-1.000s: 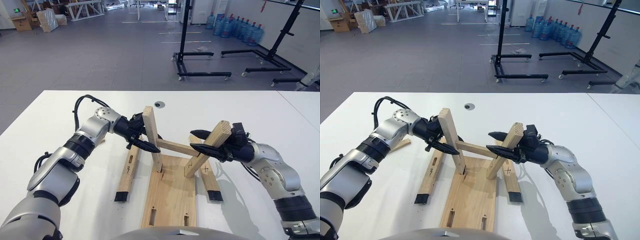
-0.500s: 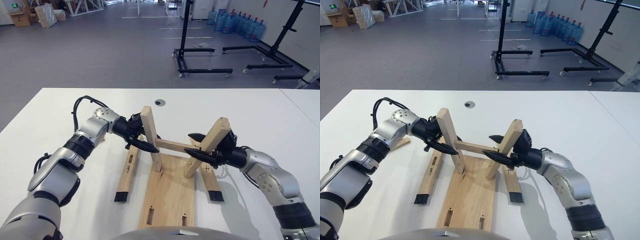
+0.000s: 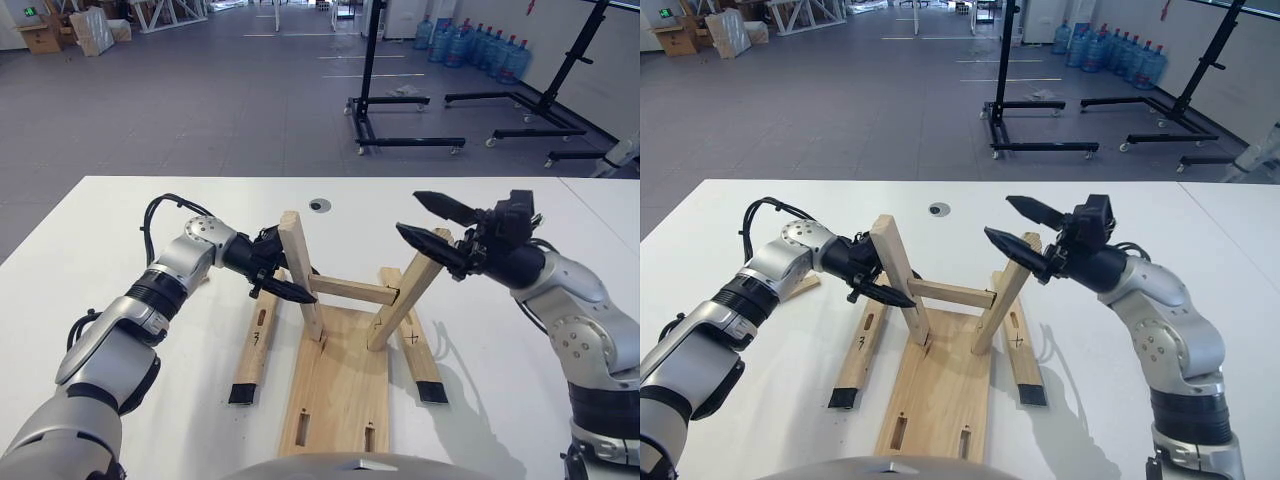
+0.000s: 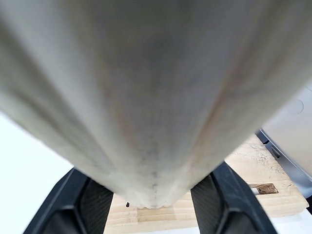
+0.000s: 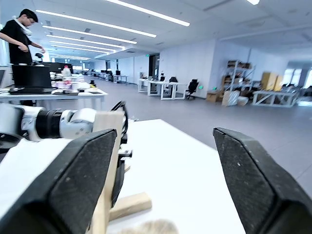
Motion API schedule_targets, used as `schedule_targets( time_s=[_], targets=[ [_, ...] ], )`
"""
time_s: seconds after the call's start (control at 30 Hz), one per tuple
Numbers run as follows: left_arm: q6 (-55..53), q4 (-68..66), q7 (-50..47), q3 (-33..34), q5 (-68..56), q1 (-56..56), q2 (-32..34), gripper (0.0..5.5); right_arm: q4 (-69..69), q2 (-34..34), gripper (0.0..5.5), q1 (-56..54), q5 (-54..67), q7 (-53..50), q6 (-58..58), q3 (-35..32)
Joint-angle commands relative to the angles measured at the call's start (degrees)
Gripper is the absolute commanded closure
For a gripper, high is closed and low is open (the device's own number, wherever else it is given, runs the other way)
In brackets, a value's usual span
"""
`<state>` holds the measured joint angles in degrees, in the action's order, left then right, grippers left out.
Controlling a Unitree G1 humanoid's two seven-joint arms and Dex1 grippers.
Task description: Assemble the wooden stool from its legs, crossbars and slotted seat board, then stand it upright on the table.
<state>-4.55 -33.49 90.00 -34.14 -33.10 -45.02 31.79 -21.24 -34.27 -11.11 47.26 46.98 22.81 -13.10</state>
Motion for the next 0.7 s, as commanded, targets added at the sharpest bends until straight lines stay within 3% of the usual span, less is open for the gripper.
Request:
schedule_targets(
  time_s=[0.03,0.43,0.7],
  targets=[
    [1.22,-5.14,-4.39,-5.78,16.54,4.91,-0.20,3.41,-0.33,0.06,1.88,-6.53,-1.08,-4.38,-1.66,-2.73],
    [1.95,-12.92,-13.84,-1.60,18.23,4.06,-2.45,3.41,-9.84,-0.51,1.88,-16.49,-9.84,-13.72,-0.02,5.19],
    [2.50,-15.70,-13.43,-1.39,18.41,3.94,-3.03,3.41,-7.74,2.86,1.88,-16.80,-38.93,-25.03,-1.89,26.16]
  ],
)
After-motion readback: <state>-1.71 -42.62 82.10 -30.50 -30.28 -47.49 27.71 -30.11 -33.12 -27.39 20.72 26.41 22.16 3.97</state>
